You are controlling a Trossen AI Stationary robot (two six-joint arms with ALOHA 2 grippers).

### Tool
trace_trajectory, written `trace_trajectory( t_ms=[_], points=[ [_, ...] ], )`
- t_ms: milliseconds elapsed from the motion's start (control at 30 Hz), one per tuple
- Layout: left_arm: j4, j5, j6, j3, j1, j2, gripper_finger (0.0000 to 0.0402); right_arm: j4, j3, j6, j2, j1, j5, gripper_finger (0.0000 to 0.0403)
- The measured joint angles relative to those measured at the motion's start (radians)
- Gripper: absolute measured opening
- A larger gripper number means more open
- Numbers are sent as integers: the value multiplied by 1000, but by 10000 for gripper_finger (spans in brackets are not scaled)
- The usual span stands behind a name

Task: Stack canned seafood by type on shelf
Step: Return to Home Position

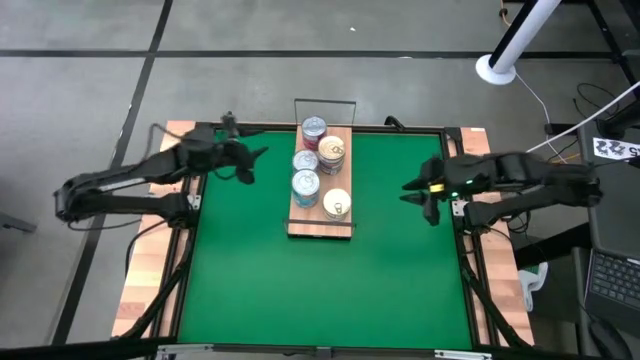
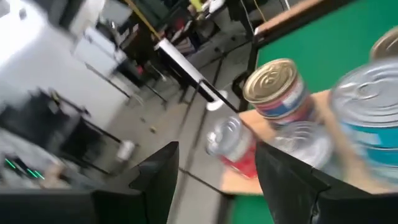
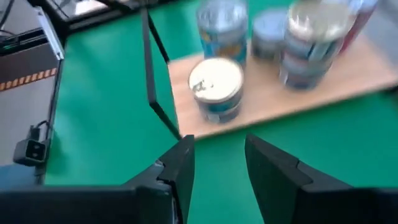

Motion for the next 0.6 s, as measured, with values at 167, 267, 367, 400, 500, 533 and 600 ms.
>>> trace_trajectory(
  t_ms=[167,267,367,400,500,533,600],
  points=[
    [-234,79,-350,-7,0,-189,208,4,-13,-148,-109,0,144,143],
    [-247,236,-479,-87,-3,-300,208,59,-98,-147,-191,0,198,143],
    [-130,352,-562,-211,-14,-398,208,194,-231,-147,-279,0,184,143],
    [-63,362,-588,-255,-19,-422,208,266,-280,-147,-306,0,163,143],
    [151,364,-628,-388,-32,-464,208,446,-436,-165,-380,0,107,143],
    [208,364,-635,-431,-36,-469,208,511,-490,-171,-403,0,104,143],
    [312,364,-673,-504,-38,-470,208,650,-602,-171,-449,0,94,143]
  ],
)
